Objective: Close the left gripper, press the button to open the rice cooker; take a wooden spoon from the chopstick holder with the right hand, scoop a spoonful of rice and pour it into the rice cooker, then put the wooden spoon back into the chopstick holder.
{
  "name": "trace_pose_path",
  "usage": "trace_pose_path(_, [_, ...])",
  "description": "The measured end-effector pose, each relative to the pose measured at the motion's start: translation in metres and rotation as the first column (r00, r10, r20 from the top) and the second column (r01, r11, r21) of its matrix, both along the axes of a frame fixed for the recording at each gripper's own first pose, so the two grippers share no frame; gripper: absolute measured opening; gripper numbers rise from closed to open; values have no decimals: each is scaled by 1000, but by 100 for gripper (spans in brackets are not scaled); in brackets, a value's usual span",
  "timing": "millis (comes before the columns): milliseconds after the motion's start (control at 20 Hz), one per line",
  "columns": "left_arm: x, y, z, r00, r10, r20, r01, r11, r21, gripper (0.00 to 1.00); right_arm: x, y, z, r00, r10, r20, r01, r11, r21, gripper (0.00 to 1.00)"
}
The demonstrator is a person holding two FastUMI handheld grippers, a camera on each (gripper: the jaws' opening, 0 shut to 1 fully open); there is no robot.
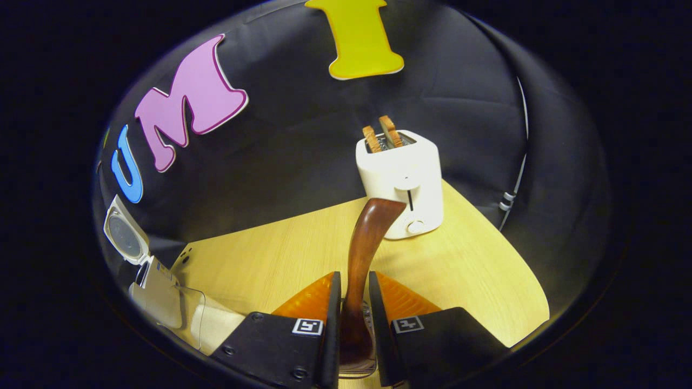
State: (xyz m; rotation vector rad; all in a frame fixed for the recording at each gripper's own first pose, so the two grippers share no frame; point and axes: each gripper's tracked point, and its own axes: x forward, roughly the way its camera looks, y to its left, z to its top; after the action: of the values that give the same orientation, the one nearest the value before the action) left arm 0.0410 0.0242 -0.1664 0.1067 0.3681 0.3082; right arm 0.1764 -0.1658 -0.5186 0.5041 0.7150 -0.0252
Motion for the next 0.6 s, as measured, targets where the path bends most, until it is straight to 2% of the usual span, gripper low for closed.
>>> trace_pose_path(50, [0,1,0,1000,3,-3,-3,1000,4,95,4,1,1,1000,-1,10,1,1000,6,32])
trace_pose_path(100, [-1,3,0,1000,5,-5,-5,1000,6,95,7,2,0,1000,-3,14,3,1000,15,40])
trace_pose_path(250, [-1,4,-2,1000,8,-11,-8,1000,7,95,15,4,-6,1000,-4,2,4,1000,18,53])
trace_pose_path(300, [-1,4,-2,1000,8,-13,-8,1000,9,96,15,6,-11,1000,4,-15,-4,1000,21,53])
trace_pose_path(350, [-1,4,-3,1000,8,-16,-8,1000,11,95,15,10,-13,1000,13,-24,-12,999,33,37])
trace_pose_path(400, [-1,3,-4,1000,8,-18,-8,1000,11,96,17,10,-13,1000,10,-19,-9,999,37,52])
trace_pose_path(450, [-1,3,-4,1000,8,-19,-8,1000,10,95,19,8,-9,1000,5,-3,-5,999,38,37])
trace_pose_path(500, [-2,1,-4,1000,7,-20,-7,1000,10,95,22,7,-5,1000,-2,16,1,999,39,37])
trace_pose_path(550, [-3,2,-5,1000,7,-21,-7,1000,12,95,24,5,-1,999,-3,35,2,999,39,51])
trace_pose_path(600, [-4,2,-5,1000,8,-22,-7,1000,13,95,25,9,-1,999,8,38,-10,999,47,32])
